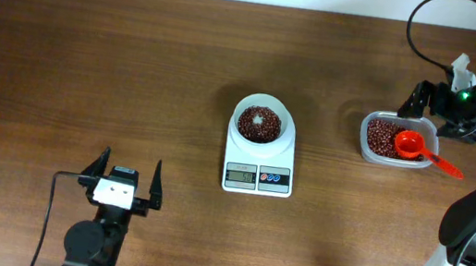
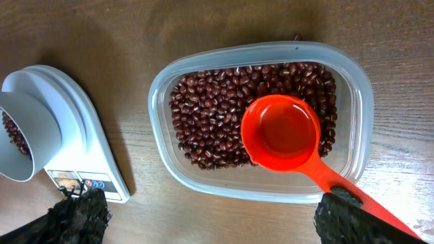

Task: Scoop item into bowl and weigh 50g on scale

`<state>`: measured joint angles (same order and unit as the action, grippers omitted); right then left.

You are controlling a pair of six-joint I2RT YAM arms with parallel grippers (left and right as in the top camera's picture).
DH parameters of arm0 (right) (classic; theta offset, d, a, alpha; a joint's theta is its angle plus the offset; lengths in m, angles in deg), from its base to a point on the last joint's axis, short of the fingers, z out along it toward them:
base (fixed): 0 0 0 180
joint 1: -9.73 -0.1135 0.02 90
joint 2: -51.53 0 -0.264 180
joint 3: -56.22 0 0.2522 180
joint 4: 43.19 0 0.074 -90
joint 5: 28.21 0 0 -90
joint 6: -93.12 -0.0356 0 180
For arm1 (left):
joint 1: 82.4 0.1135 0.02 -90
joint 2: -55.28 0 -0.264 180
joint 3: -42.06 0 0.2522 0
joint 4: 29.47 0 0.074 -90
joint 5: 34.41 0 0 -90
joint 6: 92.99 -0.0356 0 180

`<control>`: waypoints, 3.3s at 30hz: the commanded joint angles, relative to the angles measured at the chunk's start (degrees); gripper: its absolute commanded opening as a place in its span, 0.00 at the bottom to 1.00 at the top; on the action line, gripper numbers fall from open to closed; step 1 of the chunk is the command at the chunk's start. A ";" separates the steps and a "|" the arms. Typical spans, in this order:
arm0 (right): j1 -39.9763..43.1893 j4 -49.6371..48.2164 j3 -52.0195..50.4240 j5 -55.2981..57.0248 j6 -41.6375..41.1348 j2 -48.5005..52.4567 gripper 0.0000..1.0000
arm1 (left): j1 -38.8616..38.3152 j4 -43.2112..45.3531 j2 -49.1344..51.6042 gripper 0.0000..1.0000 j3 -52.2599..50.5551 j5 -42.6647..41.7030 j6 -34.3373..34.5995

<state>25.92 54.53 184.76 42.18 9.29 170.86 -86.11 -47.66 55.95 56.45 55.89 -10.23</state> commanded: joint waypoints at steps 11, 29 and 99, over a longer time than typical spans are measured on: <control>-0.17 0.02 -0.13 -0.48 -0.04 0.04 0.99 | -0.26 -0.39 -0.37 0.99 -0.09 0.83 -4.85; -0.13 0.00 -0.13 -0.28 -0.04 -13.44 0.99 | -0.26 -0.39 -0.37 0.99 -0.09 0.83 -4.85; -16.57 -79.30 -114.46 19.47 -0.66 -119.14 0.99 | -0.26 -0.39 -0.37 0.99 -0.09 0.83 -4.85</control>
<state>9.98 -25.16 70.60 60.54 9.32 52.26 -86.15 -47.75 55.86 56.47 56.30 -14.19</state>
